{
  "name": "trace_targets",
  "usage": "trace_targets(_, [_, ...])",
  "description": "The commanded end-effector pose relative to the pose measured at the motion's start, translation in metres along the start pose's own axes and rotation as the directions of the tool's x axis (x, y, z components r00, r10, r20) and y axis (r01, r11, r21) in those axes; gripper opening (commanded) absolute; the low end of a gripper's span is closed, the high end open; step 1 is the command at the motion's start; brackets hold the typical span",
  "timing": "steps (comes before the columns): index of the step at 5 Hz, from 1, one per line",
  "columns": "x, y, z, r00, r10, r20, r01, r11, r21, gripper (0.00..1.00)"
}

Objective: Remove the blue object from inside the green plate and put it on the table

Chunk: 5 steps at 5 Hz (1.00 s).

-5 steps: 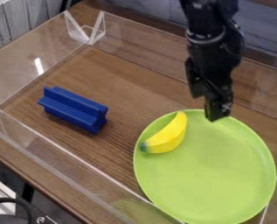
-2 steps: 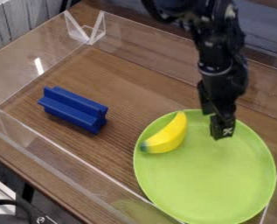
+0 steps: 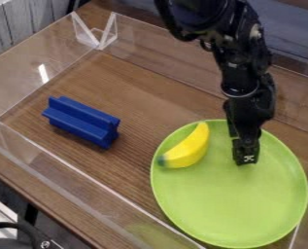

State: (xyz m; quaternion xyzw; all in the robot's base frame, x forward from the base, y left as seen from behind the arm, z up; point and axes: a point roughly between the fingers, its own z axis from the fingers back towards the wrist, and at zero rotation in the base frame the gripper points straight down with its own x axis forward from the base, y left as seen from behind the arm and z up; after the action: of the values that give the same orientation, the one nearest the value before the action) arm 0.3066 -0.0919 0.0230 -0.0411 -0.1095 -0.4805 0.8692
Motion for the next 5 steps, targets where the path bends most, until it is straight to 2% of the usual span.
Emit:
trace_targets(1, [0.0076,0.0019,0.0013,0.999,-0.035,0.024,0.034,0.999,0.022,1.00])
trace_targets(2, [0.0094,0.0046,-0.0024,0.999,-0.046,0.027,0.046,0.999,0.028,1.00])
trace_targets(4, [0.0160,0.0059,-0.0073,0.994,-0.105,0.033,0.104,0.994,0.020,1.00])
trace_targets(5, [0.0151,0.0064,-0.0083,0.988,-0.147,0.039,0.146,0.989,0.013,1.00])
